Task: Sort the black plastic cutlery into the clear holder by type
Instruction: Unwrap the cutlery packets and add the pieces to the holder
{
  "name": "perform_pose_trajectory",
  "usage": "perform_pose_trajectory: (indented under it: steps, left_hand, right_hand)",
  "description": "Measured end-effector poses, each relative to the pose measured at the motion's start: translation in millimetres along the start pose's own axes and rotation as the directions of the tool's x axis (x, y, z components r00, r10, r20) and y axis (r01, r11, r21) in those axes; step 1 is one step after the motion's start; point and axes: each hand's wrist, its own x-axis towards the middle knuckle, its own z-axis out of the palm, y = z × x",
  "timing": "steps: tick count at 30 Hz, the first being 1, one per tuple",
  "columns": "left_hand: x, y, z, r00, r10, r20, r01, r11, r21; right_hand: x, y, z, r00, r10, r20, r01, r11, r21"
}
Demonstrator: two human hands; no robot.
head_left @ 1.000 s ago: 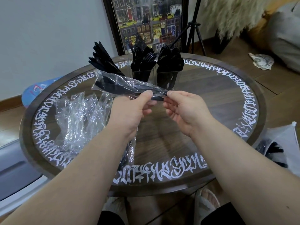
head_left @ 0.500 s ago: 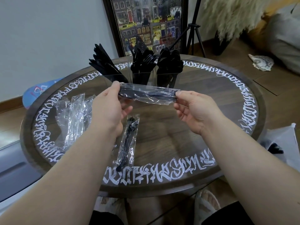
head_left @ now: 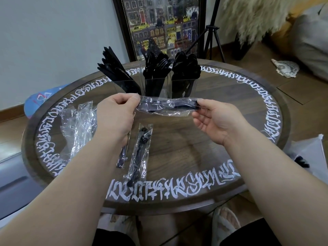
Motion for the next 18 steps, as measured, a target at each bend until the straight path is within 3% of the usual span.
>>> perform_pose_trajectory:
  steps: [4, 8, 13, 18]
  left_hand:
    - [0, 6, 2, 0.988, -0.139, 0.068, 0.152, 0.957, -0.245]
    - [1, 4, 1, 0.982, -0.163, 0.098, 0.187, 0.927, -0.324]
    - [5, -6, 4, 0.996, -0.039, -0.078, 0.029, 0.992, -0.124]
    - [16, -15, -2, 0.982, 0.041, -0.182, -0.032, 0.998, 0.049]
  right_hand:
    - [2, -1, -1, 1.0, -0.022, 0.016, 0.022, 0.999, 0.048]
    - [2, -2, -2, 0.999, -0.049, 0.02, 0.047, 0.996, 0.077]
    - [2, -2, -1, 0.995, -0.093, -0.036, 0.097, 0.989, 0.11]
    - [5, -6, -11, 0.981, -0.121, -0.151, 0.145, 0.977, 0.158]
